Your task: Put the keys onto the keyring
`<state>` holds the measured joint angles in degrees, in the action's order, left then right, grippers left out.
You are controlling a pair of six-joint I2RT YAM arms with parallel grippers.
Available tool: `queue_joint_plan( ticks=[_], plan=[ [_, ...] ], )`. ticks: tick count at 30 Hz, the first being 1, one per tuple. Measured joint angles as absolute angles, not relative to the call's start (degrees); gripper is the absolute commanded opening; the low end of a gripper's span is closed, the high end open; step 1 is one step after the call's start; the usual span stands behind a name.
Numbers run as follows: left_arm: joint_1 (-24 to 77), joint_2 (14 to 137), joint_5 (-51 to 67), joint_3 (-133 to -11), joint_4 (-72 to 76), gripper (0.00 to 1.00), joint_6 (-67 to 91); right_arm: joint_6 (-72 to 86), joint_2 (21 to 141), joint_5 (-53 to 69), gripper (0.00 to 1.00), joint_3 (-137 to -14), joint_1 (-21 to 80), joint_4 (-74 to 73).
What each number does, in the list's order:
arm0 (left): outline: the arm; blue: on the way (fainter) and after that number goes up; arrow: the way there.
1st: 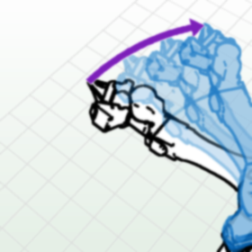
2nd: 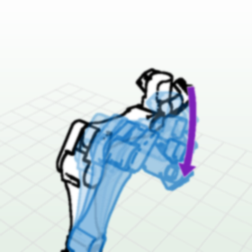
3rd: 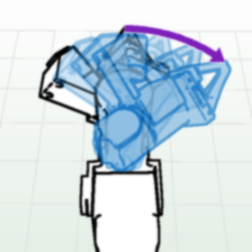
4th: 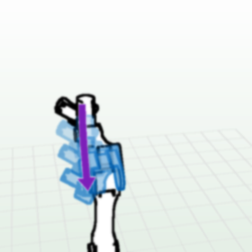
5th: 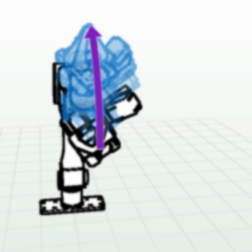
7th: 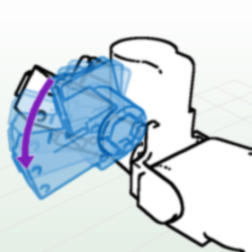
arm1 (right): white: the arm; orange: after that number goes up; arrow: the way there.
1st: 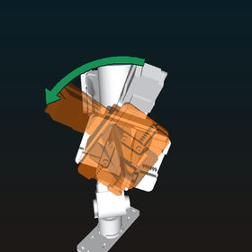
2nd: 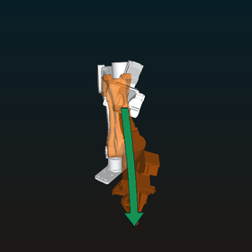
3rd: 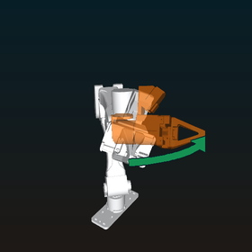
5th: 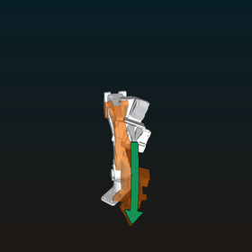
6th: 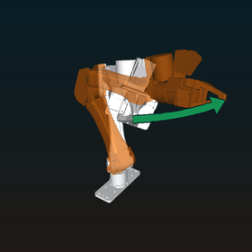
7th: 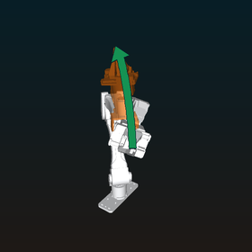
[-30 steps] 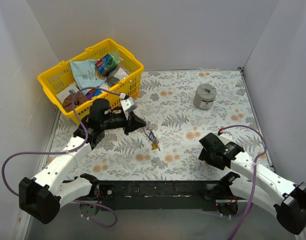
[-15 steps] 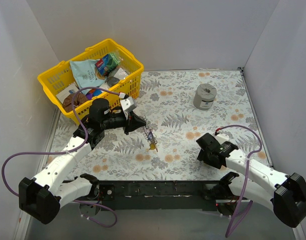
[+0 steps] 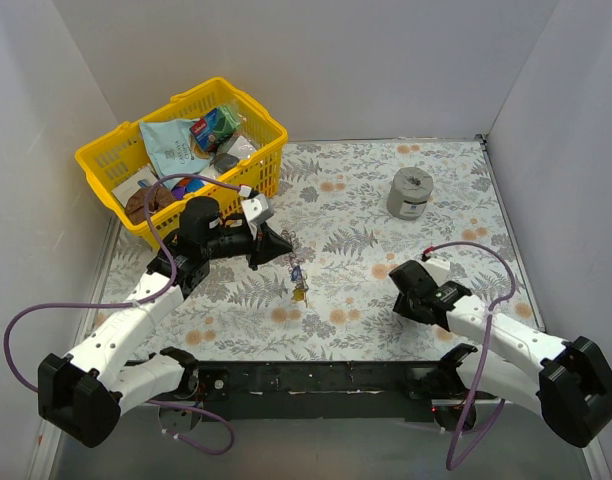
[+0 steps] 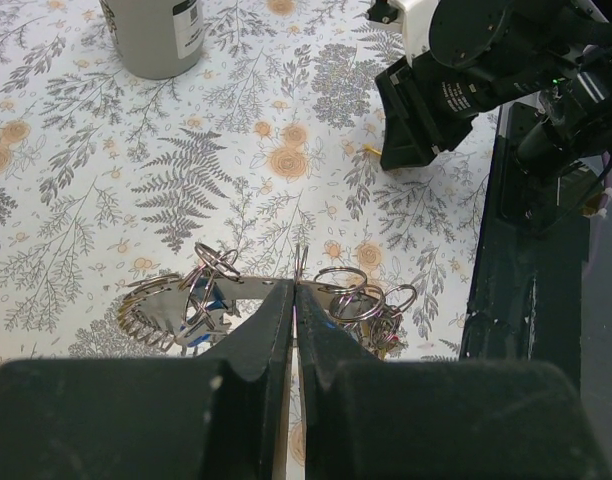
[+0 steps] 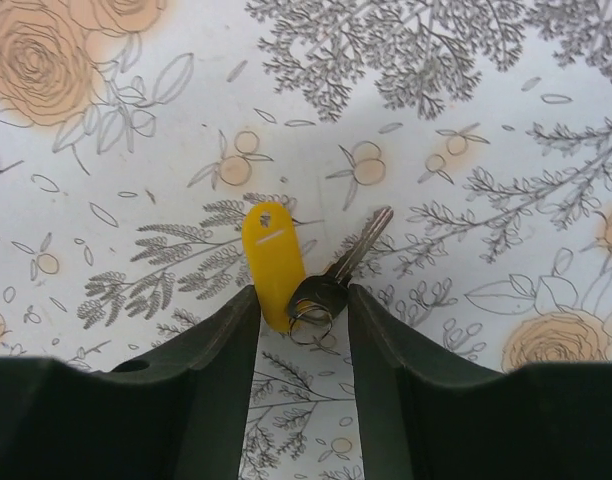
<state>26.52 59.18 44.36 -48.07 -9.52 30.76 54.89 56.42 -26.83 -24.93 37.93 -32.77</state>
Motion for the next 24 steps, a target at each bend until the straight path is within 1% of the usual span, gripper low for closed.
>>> queue_joint_plan(
  ticks=[2, 4, 5, 8, 9, 11, 12, 15, 17, 21, 24],
  plan=[
    [26.52, 59.42, 44.36, -48.07, -9.67, 0.00, 30.68, 53.12, 58.67, -26.59, 0.48, -25.67, 37.93, -30.55],
    [26.52, 59.77, 44.36, -48.07, -10.09, 0.00, 30.65, 50.94, 61.95, -25.91, 0.45, -26.89, 37.93, -27.46],
    [26.52, 59.90, 44.36, -48.07, -10.20, 0.00, 30.65, 50.06, 63.02, -25.52, 0.45, -27.46, 37.91, -26.02],
    [26.52, 60.34, 44.34, -48.12, -10.44, 0.00, 30.63, 47.00, 68.40, -23.29, 0.51, -30.37, 37.87, -21.54],
    [26.52, 60.45, 44.31, -48.16, -10.66, 0.00, 30.63, 46.19, 70.15, -22.26, 0.57, -31.48, 37.89, -20.53],
    [26.52, 60.45, 44.31, -48.18, -11.11, 0.00, 30.57, 45.10, 72.60, -20.38, 0.64, -33.34, 37.89, -19.07],
    [26.52, 60.45, 44.29, -48.18, -11.29, 0.00, 30.48, 44.64, 73.03, -19.55, 0.72, -33.82, 37.89, -18.41],
    [26.52, 60.45, 44.27, -48.18, -11.79, 0.00, 30.44, 43.38, 71.81, -18.02, 0.78, -33.98, 37.89, -17.74],
    [26.52, 60.45, 44.27, -48.18, -11.90, 0.00, 30.44, 43.05, 69.93, -17.78, 0.78, -33.95, 37.89, -17.76],
    [26.52, 60.45, 44.29, -48.18, -12.03, 0.00, 30.44, 42.81, 64.55, -17.67, 0.70, -33.41, 37.89, -17.04],
    [26.52, 60.58, 44.34, -48.23, -12.05, 0.00, 30.44, 42.81, 62.39, -17.63, 0.66, -32.23, 37.89, -16.47]
  ],
)
